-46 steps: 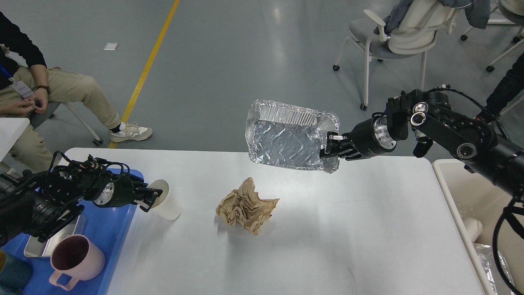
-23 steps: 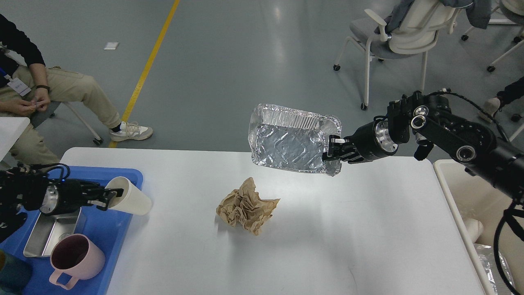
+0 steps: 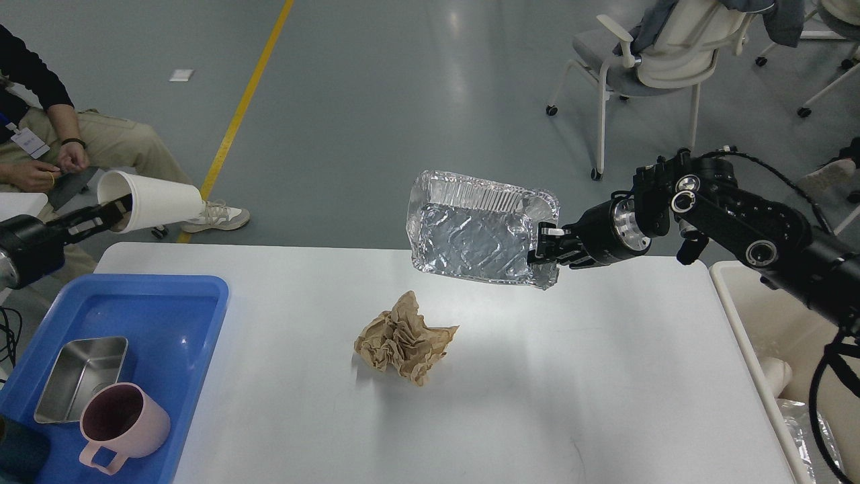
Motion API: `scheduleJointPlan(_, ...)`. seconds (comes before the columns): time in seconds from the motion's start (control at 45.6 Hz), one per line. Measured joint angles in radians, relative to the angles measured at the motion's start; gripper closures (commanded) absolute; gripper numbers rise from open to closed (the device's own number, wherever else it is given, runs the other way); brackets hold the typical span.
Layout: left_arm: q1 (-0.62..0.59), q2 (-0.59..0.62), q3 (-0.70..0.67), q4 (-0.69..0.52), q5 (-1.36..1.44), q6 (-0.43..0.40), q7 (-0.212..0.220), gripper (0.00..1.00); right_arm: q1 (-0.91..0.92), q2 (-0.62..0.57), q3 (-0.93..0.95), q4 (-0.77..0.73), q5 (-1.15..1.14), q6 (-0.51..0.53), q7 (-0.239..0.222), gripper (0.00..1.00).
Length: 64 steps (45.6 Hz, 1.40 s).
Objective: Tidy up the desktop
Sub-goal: 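Grasp the white paper cup with the left gripper and lift it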
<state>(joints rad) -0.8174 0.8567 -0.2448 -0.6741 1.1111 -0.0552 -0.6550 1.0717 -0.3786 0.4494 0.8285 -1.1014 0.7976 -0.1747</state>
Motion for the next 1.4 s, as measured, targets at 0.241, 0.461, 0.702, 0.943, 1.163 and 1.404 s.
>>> scheduleJointPlan(0.241, 0.035, 0.115, -0.216, -0.209, -0.241, -0.076, 0.012, 0.97, -0.003, 0.005, 0.000, 0.000, 0.000, 0.000, 0.000, 1.00)
scheduleJointPlan(0.461, 0.033, 0.191, -0.315, -0.342, -0.323, -0.180, 0.025, 0.96, -0.003, 0.007, 0.000, 0.002, 0.000, -0.001, 0.000, 1.00)
scheduleJointPlan(0.702, -0.170, 0.166, -0.319, -0.353, 0.087, -0.346, 0.043, 0.95, 0.011, 0.027, -0.003, 0.005, 0.000, -0.002, 0.000, 1.00)
scheduleJointPlan(0.943, -0.444, -0.001, -0.198, -0.352, 0.295, -0.480, 0.080, 0.94, 0.015, 0.049, -0.002, 0.003, -0.001, -0.007, 0.000, 1.00)
scheduleJointPlan(1.163, -0.676, -0.195, 0.023, -0.332, 0.415, -0.508, 0.080, 0.94, 0.016, 0.049, -0.001, 0.006, 0.000, -0.008, 0.000, 1.00)
scheduleJointPlan(1.404, -0.811, -0.468, 0.212, -0.214, 0.450, -0.506, 0.083, 0.94, 0.016, 0.049, 0.004, 0.011, 0.000, -0.013, 0.000, 1.00)
